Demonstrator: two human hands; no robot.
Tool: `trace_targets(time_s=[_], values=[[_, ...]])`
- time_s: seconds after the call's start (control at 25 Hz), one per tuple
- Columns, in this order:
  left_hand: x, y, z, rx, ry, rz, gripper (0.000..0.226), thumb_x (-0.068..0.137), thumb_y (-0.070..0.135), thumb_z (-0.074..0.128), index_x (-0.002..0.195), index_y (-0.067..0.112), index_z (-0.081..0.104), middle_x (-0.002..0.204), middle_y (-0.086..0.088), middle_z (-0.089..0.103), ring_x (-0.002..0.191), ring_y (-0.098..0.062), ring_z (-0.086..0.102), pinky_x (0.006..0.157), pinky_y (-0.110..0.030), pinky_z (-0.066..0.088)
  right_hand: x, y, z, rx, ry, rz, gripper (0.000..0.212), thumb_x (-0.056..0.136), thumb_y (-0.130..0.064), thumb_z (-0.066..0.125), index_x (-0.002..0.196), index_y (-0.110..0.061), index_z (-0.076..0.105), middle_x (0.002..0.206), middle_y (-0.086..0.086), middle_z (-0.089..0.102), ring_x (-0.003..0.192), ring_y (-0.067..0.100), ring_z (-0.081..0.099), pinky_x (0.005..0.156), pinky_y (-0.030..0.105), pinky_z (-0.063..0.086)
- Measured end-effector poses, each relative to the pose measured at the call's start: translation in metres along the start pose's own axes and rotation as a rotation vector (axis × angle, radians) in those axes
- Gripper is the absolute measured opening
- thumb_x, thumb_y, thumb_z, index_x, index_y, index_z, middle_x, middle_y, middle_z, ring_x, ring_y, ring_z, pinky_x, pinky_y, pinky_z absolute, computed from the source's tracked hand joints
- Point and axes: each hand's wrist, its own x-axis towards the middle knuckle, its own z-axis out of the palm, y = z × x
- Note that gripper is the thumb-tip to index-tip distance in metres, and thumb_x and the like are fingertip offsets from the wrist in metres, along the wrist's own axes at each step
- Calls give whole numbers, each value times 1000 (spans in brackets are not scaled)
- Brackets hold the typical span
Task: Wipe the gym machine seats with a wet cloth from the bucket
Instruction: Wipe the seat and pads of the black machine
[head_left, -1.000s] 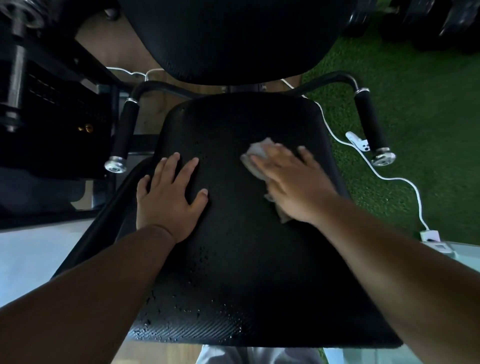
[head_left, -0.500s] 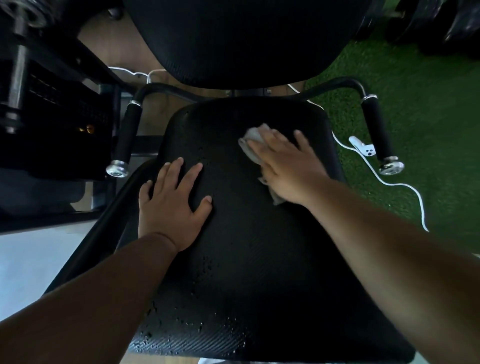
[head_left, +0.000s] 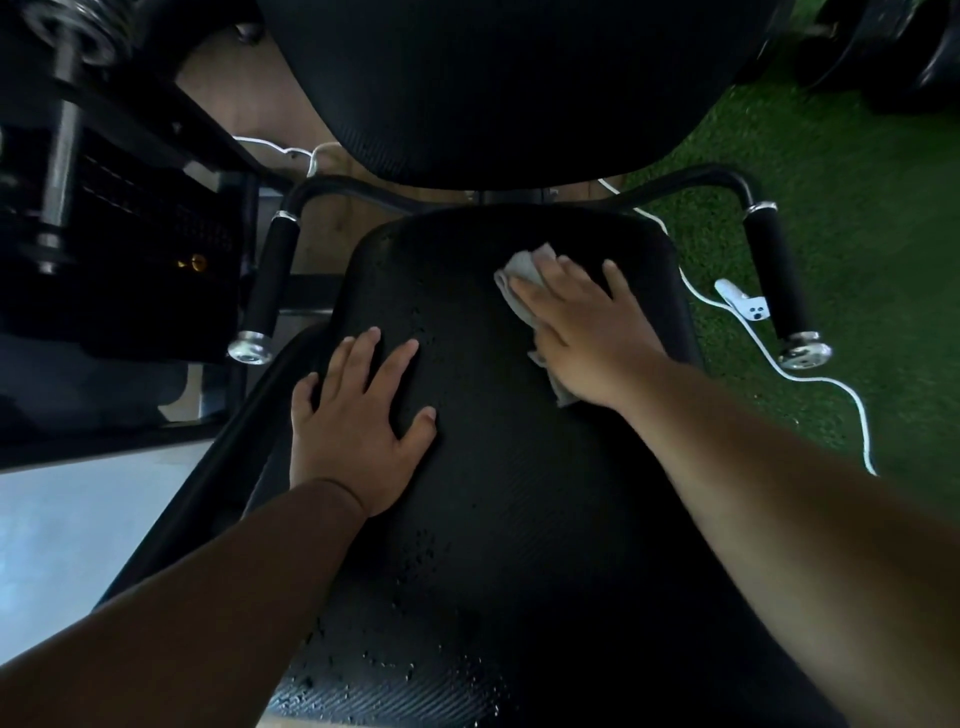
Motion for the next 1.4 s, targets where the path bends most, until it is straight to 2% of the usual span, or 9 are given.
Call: trace_targets(time_s=[0.12,0.28,0.52,0.76,0.88,1.0,1.12,1.24,1.4], values=[[1,1,0,13,-5,-1,72,86,68,21,153,45,13,165,7,6,152,-15,3,119,-47,8,-29,33,-4,-2,46,109,63,94,-36,24,157,-38,19,168,-7,7,154,17,10,120,55,-5],[0,0,0,-3,0,7,71,87,67,23,153,45,14,165,7,6,152,-15,4,119,-47,7,35,12,-6,-10,44,381,67,99,-34,38,160,-25,12,168,8,2,154,27,4,121,57,-1],[2,0,-1,-13,-4,4,70,87,67,25,153,45,16,165,7,8,152,-16,4,119,-48,8,29,-24,-3,-76,-69,-156,62,102,-31,31,159,-36,8,169,-5,-3,155,16,-1,121,50,-6],[2,-1,0,-24,-15,8,72,86,68,23,153,45,14,165,7,5,152,-14,1,120,-49,8,61,4,-10,-65,20,242,64,100,-32,36,160,-27,13,168,7,7,153,25,10,121,55,4],[2,-1,-2,-27,-35,12,72,86,69,21,153,45,11,166,7,3,152,-14,-2,120,-50,7,106,-57,-8,-19,-16,96,64,101,-34,35,160,-27,9,168,8,2,154,27,6,121,53,4],[3,-2,-2,-36,-37,20,72,87,69,22,153,45,11,166,7,2,152,-15,-2,120,-51,7,96,-47,-7,-50,-65,-65,60,103,-31,30,159,-34,10,169,-2,-2,154,19,2,122,51,0],[2,-2,-1,-41,-46,24,72,87,68,22,153,44,9,166,6,0,152,-15,-4,120,-52,6,76,-13,-7,-84,-1,66,59,103,-30,30,158,-39,12,169,-6,2,154,14,5,122,52,-1],[4,-3,0,-51,-45,31,72,87,68,21,153,44,8,166,6,-1,152,-15,-5,120,-51,5,95,-53,-3,-64,40,196,66,100,-34,41,160,-30,13,168,7,8,153,26,11,121,55,7],[2,-3,-1,-51,-44,31,72,88,68,20,154,43,8,166,6,-2,152,-15,-6,120,-50,4,77,-85,2,-16,-52,-161,60,102,-28,33,159,-36,15,169,-5,1,154,16,1,122,49,-3]])
